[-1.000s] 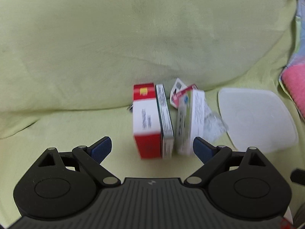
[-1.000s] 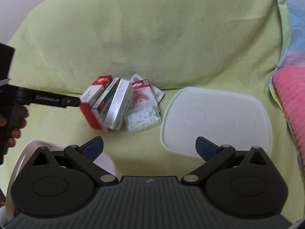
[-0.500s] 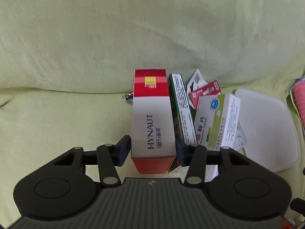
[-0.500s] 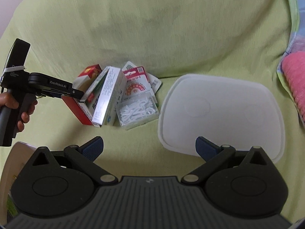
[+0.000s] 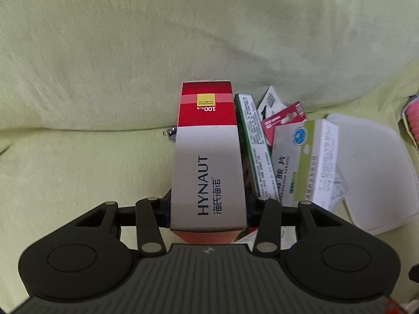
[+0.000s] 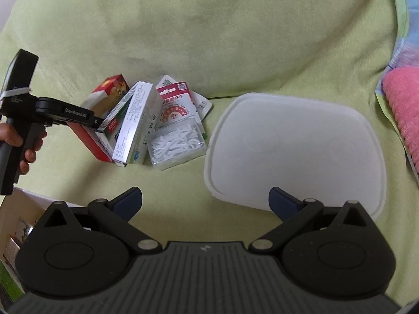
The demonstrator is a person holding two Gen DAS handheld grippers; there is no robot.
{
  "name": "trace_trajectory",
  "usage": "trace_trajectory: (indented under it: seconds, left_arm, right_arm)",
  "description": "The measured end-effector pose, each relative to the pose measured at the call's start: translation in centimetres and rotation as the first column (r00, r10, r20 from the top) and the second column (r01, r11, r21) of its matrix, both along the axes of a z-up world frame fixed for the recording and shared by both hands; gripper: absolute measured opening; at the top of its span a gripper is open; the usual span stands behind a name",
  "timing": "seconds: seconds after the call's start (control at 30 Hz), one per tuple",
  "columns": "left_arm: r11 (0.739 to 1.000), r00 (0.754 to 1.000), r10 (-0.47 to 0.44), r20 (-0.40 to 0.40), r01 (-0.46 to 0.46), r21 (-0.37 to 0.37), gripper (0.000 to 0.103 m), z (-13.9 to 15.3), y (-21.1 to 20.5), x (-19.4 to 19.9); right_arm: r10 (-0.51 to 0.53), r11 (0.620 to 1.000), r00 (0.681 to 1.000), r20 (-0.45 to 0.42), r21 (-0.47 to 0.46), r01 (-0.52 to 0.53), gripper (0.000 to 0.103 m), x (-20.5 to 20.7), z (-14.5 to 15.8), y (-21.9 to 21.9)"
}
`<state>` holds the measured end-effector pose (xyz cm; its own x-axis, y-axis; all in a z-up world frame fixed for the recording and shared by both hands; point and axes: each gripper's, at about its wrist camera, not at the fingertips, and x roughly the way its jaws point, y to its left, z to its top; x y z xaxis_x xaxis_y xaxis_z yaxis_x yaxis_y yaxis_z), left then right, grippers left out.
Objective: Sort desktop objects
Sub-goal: 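Close the left gripper on the HYNAUT box and lift it, then carry the HYNAUT box over the white bin and lower it in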
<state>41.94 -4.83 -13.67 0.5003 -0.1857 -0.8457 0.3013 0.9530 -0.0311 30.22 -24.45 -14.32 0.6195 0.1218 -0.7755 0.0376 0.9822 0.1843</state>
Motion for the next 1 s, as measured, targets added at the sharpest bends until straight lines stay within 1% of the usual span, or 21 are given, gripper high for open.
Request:
trace_trajectory:
  seconds: [0.17,0.33,0.47,0.57,0.77,1.0]
  left_arm:
    - [1.0,0.999,-0.009,0.05,0.009,-0.009,0.049,2.1,0.5,-1.5]
    - [1.0,0.996,0.001,0.09,0.001,-0.019,0.049,4.1,1.4,-3.2]
    - [0.999,0.993,0.02,0.114,-0.017,-0.033,0.049,5.9,2.3,-4.7]
    - [0.999,0.99,0.032,0.135,-0.026,-0.048,0.049,7.7,2.8,-6.6]
    - [0.995,0.983,0.065,0.172,-0.051,-0.084,0.049,11.1,3.4,-12.3]
    - [0.991,0.976,0.099,0.194,-0.078,-0.113,0.049,13.4,2.9,-20.6]
  right_arm:
    - [0.083,0.997,0.996,0.023,-0.002,-0.083,0.102,0.8,0.6,0.5]
    - [0.177,0.983,0.984,0.029,-0.049,-0.176,0.102,1.9,1.6,1.2]
    - [0.205,0.977,0.978,0.037,-0.068,-0.202,0.102,2.1,2.5,1.4]
    - [0.215,0.975,0.975,0.048,-0.072,-0.211,0.102,1.7,3.3,1.7]
    - [0.237,0.97,0.969,0.071,-0.068,-0.232,0.102,-0.2,5.2,2.6]
    - [0.258,0.965,0.96,0.111,-0.064,-0.252,0.102,-3.2,7.7,3.4]
